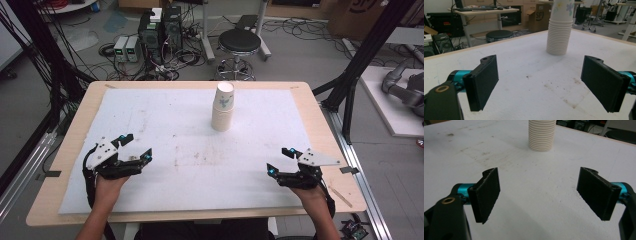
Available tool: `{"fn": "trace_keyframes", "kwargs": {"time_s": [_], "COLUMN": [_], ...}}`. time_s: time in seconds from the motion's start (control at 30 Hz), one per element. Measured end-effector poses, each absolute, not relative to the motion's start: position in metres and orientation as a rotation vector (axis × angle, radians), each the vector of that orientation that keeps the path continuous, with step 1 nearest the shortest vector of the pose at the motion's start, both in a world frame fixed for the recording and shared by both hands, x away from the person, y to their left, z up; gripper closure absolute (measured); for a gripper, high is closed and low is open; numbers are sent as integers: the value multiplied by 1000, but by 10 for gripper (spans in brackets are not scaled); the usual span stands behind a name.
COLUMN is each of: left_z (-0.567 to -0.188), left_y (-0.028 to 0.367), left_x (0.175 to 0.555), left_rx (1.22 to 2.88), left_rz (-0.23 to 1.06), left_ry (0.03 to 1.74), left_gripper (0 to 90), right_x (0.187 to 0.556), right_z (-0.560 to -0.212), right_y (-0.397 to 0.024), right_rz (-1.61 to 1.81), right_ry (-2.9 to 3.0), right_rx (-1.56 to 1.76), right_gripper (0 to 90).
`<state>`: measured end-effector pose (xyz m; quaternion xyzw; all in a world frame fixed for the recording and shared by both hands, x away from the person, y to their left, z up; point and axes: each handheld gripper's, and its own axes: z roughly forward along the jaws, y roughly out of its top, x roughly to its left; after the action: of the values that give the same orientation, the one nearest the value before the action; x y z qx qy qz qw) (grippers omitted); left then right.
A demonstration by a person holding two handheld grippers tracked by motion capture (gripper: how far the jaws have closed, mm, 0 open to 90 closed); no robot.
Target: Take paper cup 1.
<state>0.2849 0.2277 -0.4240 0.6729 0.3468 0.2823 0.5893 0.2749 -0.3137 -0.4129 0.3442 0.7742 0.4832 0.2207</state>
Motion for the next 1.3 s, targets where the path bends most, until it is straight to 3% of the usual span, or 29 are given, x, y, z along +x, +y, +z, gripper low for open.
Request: {"fn": "trace_keyframes", "kwargs": {"time_s": [0.9,1.3], "left_z": [-427,-427], "left_y": [231,228], "left_x": [278,279], "left_rx": [1561,1559], "left_rz": [652,638], "left_ry": [810,803], "left_gripper": [146,146], "right_x": [281,284], "right_z": [-411,-392], "right_y": [-320,-312], "right_rz": [1358,1375], "right_ry": [2133,2155], "right_rx": [967,929], "right_gripper": [192,192]}}
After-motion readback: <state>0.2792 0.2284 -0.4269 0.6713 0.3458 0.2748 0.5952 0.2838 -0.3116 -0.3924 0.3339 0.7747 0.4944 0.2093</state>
